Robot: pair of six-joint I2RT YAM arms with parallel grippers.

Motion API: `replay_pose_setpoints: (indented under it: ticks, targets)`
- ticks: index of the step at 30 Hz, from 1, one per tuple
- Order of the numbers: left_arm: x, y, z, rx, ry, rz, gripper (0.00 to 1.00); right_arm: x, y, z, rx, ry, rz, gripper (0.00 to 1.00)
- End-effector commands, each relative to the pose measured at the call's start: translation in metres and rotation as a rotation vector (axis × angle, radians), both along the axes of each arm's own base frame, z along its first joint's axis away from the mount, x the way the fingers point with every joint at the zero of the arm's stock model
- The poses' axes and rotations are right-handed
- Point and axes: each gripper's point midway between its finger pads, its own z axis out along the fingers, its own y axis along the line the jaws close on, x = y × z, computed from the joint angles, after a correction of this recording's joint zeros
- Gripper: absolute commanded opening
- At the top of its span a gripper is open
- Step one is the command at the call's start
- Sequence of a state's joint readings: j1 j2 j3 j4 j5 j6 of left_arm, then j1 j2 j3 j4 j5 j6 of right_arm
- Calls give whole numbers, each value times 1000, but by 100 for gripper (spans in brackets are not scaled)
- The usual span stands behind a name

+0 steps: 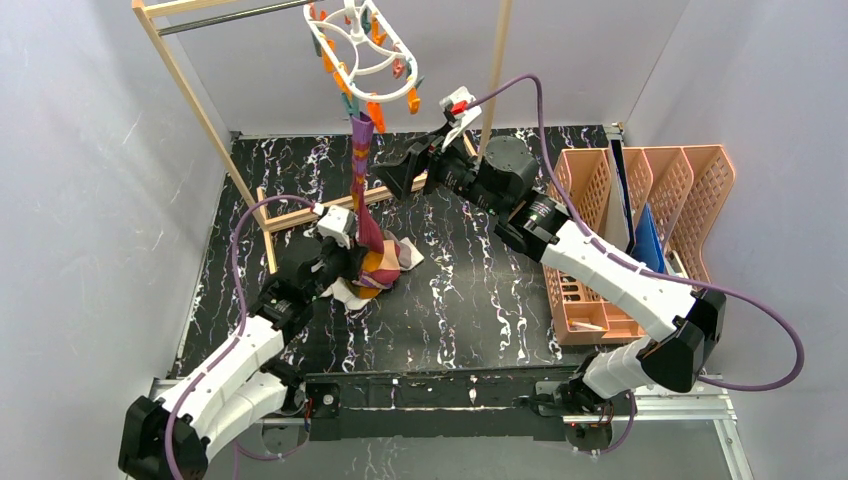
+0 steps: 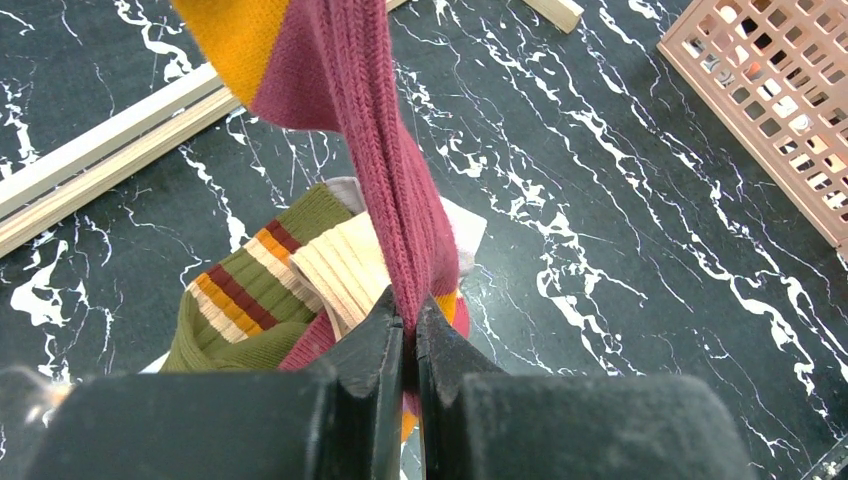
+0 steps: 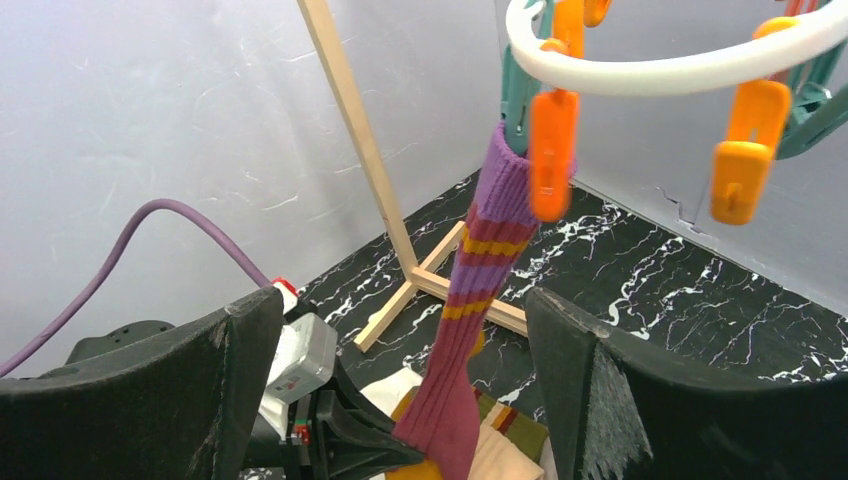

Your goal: Remove the socks clipped to the hanger

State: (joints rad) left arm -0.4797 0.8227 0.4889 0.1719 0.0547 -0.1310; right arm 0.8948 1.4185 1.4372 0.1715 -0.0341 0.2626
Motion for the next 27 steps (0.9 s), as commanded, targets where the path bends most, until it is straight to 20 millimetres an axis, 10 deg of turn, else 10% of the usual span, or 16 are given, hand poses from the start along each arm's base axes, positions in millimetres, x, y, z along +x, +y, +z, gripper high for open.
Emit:
replay_pose_setpoints:
  ticks: [1, 10, 27]
  targets:
    - [6, -10, 10, -22, -28, -31, 0, -14, -3, 43, 85, -75, 31, 98]
    - [12, -19, 5, -18, -32, -41, 0, -21, 10, 53, 97, -83, 36, 98]
    - [7, -23, 5, -2, -38, -55, 0, 28, 19, 62, 122, -86, -176, 94]
